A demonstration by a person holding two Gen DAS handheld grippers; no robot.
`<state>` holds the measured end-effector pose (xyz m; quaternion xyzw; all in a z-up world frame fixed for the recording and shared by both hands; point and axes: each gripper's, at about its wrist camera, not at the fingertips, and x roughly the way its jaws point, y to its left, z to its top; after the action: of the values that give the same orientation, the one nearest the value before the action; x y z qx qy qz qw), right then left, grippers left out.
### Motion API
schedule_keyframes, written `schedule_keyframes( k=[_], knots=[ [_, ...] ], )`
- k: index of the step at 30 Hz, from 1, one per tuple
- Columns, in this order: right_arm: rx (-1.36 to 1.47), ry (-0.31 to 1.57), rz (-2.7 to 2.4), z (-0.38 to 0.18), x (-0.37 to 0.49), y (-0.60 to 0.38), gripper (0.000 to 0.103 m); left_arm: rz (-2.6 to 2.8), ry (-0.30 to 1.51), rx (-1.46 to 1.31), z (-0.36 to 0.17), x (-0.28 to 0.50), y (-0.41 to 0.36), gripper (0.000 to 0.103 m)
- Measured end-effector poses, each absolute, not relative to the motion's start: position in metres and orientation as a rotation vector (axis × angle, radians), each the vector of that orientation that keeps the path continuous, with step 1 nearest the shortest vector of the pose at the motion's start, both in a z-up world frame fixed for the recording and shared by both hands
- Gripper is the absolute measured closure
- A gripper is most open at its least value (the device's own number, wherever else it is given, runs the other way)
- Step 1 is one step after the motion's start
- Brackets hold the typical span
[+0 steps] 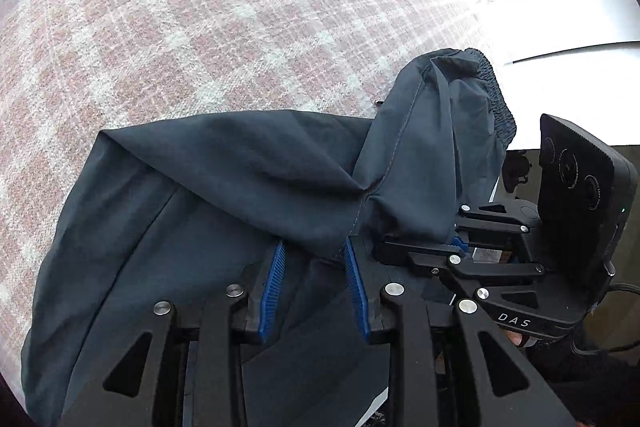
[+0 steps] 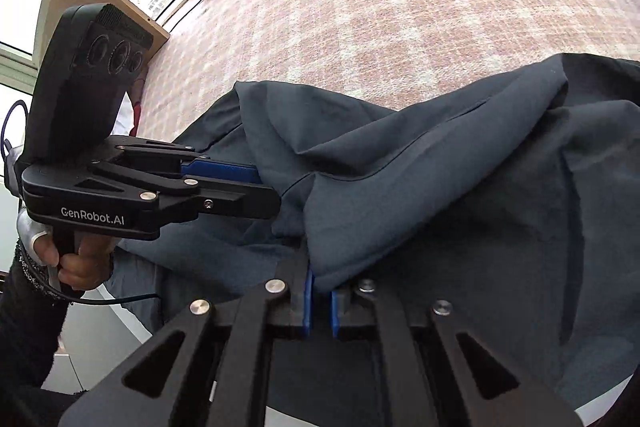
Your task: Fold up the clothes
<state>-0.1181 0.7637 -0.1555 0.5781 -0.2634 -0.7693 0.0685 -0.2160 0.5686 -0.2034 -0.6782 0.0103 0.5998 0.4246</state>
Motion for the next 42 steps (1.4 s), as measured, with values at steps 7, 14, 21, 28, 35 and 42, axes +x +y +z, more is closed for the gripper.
schedule_keyframes(
  k=[7, 14, 21, 28, 35, 42],
  knots=[
    [1.742, -0.804, -2.292, -0.157, -0.117, 0.766, 0.093, 1.466, -0.029, -1.714, -0.214, -0.222, 0.587, 0.099],
    [1.657, -0.733, -2.638, -0.117, -0.063, 0.857, 0.053, 1.602, 0.049, -1.592, -0.168, -0.267, 0.584, 0.1],
    [2.09, -0.439, -2.682, -0.154, -0.028, 0.912, 0.053, 1.78, 0.026, -1.708, -0.189, -0.342, 0.552, 0.103],
    [2.107, -0.272, -2.683, -0.155, -0.032, 0.901, 0.052, 1.564, 0.017, -1.683, -0.182, -0.296, 0.553, 0.07],
    [2.099, -0.286, -2.676, -0.153, -0.033, 0.91, 0.05, 1.519, -0.027, -1.76, -0.218, -0.289, 0.577, 0.067],
    [2.08, -0.31, -2.678, -0.153, -0.026, 0.919, 0.05, 1.675, -0.013, -1.597, -0.182, -0.297, 0.58, 0.102]
  ],
)
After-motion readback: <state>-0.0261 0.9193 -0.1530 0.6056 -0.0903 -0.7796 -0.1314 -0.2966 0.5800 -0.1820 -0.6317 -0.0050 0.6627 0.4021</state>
